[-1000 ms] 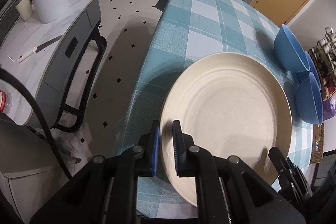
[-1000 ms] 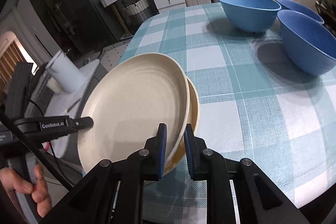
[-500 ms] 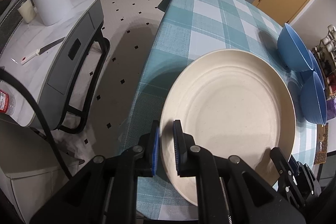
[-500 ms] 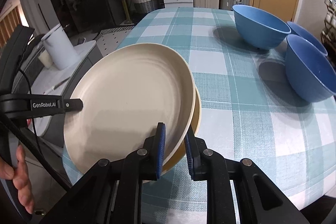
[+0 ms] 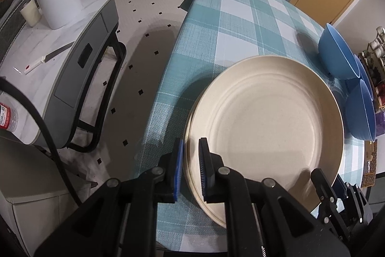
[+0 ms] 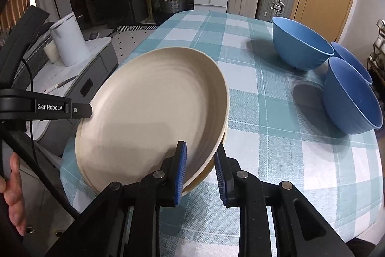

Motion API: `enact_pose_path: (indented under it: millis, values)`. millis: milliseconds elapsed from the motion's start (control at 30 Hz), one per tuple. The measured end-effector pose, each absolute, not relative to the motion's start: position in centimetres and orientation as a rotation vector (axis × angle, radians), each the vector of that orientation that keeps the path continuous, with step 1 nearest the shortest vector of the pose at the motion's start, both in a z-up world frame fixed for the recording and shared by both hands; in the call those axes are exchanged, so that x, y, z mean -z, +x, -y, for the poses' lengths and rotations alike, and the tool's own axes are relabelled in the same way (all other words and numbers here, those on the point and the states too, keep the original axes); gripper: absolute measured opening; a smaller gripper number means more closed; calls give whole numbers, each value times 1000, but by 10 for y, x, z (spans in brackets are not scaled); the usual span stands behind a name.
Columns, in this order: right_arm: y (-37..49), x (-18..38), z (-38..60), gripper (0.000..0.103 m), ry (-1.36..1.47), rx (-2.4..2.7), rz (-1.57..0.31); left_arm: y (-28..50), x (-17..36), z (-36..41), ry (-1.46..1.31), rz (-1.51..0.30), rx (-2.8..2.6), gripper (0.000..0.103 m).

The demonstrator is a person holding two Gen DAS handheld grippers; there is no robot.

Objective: Organize plates and bowls
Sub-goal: 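Lift the three-plate stack with both grippers and carry it toward the table edge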

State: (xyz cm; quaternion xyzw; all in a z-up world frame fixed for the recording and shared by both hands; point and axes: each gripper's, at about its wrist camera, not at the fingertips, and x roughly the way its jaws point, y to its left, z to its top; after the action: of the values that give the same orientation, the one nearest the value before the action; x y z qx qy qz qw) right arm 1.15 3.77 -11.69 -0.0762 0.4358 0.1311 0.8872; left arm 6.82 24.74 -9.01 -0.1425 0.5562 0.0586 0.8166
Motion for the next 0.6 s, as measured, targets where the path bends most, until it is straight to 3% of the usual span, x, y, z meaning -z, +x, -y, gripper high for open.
enact_pose_path:
  millis: [333, 600]
  values:
    - [36, 112, -19, 22, -29, -409, -1063, 69, 90, -249, -331, -1187, -125, 10]
    - [23, 114, -50, 28, -325, -387, -1035, 68, 90, -250, -343, -1187, -125, 10]
